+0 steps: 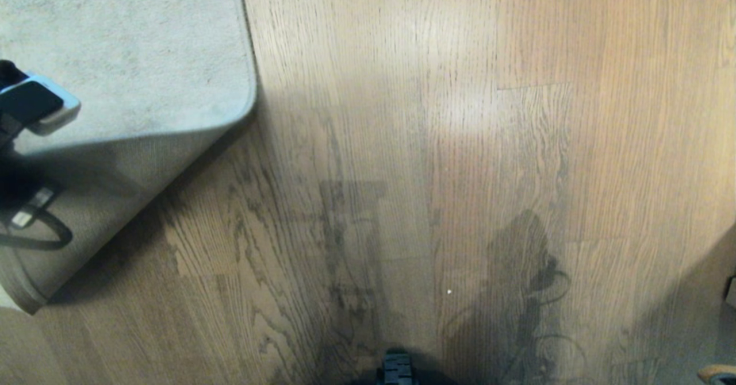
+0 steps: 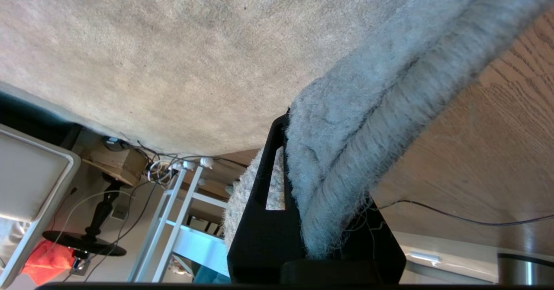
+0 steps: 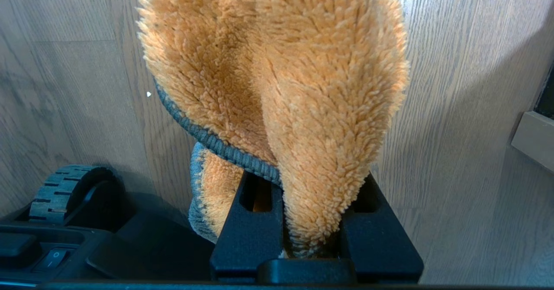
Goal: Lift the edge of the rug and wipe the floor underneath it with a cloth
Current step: Lift up the carpet
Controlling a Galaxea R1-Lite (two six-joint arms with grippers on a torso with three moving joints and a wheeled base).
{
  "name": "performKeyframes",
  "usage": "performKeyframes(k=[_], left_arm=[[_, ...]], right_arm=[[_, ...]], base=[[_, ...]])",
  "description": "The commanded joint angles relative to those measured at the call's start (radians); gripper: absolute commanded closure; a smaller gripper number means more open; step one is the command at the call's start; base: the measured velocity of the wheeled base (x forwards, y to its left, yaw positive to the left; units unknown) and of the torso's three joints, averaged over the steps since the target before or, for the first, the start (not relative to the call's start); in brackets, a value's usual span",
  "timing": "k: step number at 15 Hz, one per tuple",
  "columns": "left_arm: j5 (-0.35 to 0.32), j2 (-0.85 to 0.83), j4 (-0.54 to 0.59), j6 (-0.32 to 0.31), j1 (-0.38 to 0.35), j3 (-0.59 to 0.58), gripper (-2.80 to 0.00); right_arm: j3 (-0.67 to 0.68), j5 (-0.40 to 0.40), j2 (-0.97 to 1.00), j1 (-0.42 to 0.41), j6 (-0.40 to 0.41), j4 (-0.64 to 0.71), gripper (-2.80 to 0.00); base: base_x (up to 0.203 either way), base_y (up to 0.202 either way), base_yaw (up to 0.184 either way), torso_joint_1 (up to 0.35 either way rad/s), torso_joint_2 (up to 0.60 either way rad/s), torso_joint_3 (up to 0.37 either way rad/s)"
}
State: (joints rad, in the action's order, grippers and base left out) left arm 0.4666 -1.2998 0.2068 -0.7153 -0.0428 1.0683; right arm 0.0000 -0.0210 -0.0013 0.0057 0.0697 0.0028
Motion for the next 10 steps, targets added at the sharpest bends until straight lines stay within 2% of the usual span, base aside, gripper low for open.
performKeyframes(k=[1,10], left_arm=[[0.004,0.001,0.003,-0.004,-0.002,-0.004,0.00],[0.006,0.004,0.002,-0.004,0.001,-0.031,0.00]], right_arm=[[0.000,-0.001,0.001,0.000,0.001,0.000,0.00],[0.000,-0.001,0.001,0.000,0.001,0.000,0.00]], base=[[0.000,0.000,0.000,0.000,0.00,0.000],[0.000,0.000,0.000,0.000,0.00,0.000]])
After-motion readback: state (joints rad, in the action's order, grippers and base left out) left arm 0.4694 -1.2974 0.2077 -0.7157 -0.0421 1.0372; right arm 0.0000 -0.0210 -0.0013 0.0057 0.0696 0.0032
